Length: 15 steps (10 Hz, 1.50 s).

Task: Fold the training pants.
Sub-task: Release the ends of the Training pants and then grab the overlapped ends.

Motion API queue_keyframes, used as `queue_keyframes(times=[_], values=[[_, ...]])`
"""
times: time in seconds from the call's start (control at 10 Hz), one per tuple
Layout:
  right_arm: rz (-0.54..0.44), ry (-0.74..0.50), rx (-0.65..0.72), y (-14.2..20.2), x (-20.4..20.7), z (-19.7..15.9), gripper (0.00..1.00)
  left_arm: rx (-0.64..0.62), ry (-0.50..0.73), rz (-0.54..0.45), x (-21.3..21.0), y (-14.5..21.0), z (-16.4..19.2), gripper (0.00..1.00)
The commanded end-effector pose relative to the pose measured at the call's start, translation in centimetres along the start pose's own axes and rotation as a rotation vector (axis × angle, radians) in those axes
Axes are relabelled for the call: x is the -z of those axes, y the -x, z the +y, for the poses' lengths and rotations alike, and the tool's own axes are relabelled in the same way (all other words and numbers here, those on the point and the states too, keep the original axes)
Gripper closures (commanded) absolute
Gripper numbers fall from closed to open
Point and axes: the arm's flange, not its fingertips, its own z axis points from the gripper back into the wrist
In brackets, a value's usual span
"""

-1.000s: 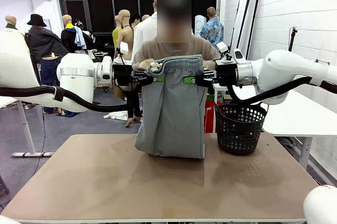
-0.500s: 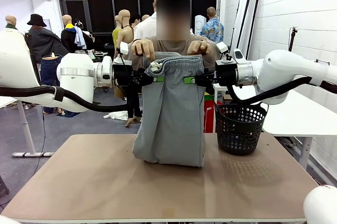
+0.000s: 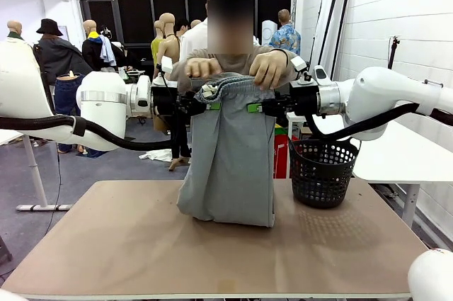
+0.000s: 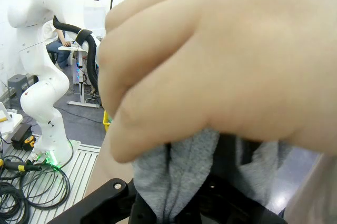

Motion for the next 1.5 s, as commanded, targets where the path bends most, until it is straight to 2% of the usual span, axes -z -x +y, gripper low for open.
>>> queue_keyframes(times=[0.0,1.4], values=[[-0.007,-0.006,0.002,-0.35,0.09,0.19,1.00,0.017,-0.022,-0.020,0.02,-0.16,-0.20,1.00],[-0.007,-0.006,0.002,-0.35,0.09,0.19,1.00,0.017,-0.022,-0.020,0.02,-0.16,-0.20,1.00]])
